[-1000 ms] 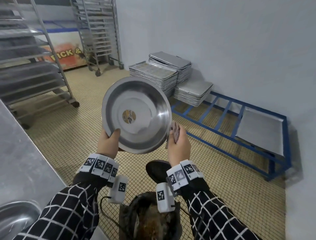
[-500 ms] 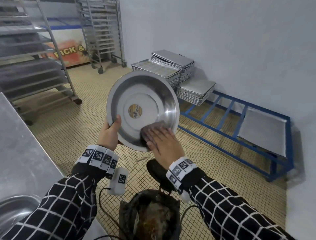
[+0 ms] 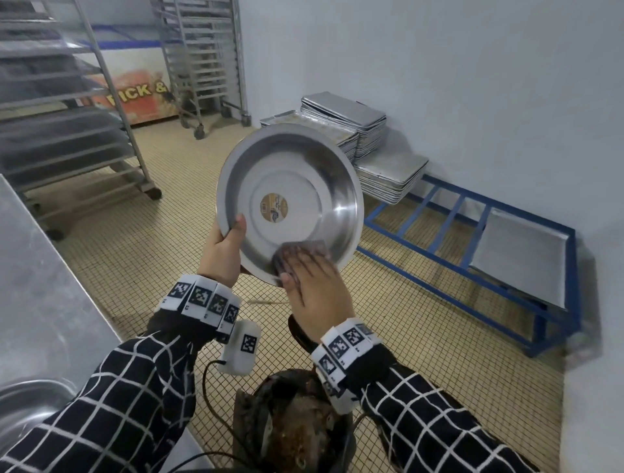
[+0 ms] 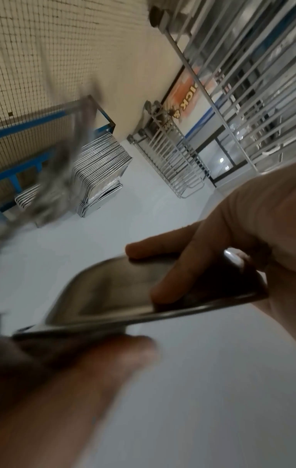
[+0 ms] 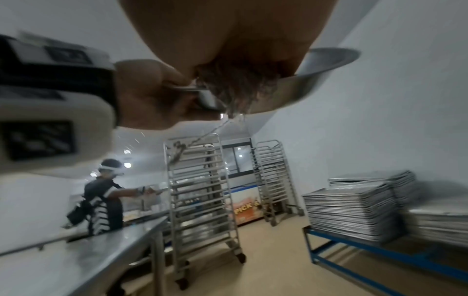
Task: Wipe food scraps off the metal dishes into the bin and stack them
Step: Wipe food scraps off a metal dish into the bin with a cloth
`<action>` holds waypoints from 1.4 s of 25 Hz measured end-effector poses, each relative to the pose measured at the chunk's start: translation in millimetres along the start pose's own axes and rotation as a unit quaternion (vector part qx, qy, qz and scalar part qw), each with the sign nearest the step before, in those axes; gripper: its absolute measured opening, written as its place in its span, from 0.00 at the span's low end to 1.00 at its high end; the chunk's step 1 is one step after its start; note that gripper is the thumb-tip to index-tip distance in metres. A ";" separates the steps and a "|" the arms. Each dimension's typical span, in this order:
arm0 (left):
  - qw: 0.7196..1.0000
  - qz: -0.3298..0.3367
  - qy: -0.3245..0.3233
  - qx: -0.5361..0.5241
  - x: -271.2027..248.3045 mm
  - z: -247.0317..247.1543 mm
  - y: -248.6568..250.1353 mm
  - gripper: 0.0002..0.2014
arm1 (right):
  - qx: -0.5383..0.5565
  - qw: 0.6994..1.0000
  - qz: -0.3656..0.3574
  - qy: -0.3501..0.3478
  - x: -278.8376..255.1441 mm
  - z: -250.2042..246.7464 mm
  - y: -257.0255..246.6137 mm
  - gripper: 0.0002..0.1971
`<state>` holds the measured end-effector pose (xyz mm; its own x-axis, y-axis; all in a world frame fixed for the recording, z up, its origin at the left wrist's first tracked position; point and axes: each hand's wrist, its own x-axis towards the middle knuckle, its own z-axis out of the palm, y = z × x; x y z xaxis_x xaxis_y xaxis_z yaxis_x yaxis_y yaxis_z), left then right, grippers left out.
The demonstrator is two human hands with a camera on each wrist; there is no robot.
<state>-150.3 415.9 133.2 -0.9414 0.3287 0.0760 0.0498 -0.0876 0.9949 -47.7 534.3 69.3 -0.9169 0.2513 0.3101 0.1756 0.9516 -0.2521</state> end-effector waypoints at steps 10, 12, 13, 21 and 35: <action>0.994 -0.105 -0.028 -0.016 -4.9 -6.2 -21.7 0.07 | 0.197 0.942 0.230 0.144 16.5 -28.3 69.9 0.32; 0.990 -0.134 -0.039 -0.012 -1.7 -10.7 -27.3 0.07 | 0.264 0.915 0.258 0.161 19.4 -42.2 76.5 0.27; 0.988 -0.149 -0.043 -0.009 -0.7 -12.5 -29.4 0.06 | 0.280 0.907 0.272 0.156 20.3 -45.5 81.3 0.24; 0.993 -0.076 -0.092 0.007 3.0 -18.5 -43.5 0.30 | 0.337 0.842 0.382 0.176 8.8 -30.3 79.7 0.11; 0.995 -0.086 0.002 -0.047 4.9 -8.5 -36.7 0.16 | 0.403 0.836 0.326 0.181 -4.7 -14.9 28.9 0.04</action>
<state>-159.6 412.7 96.5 -0.9347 0.3423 -0.0958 -0.1440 -0.1182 0.9825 -32.9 563.2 74.3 -0.5269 0.8456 0.0850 0.1635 0.1989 -0.9663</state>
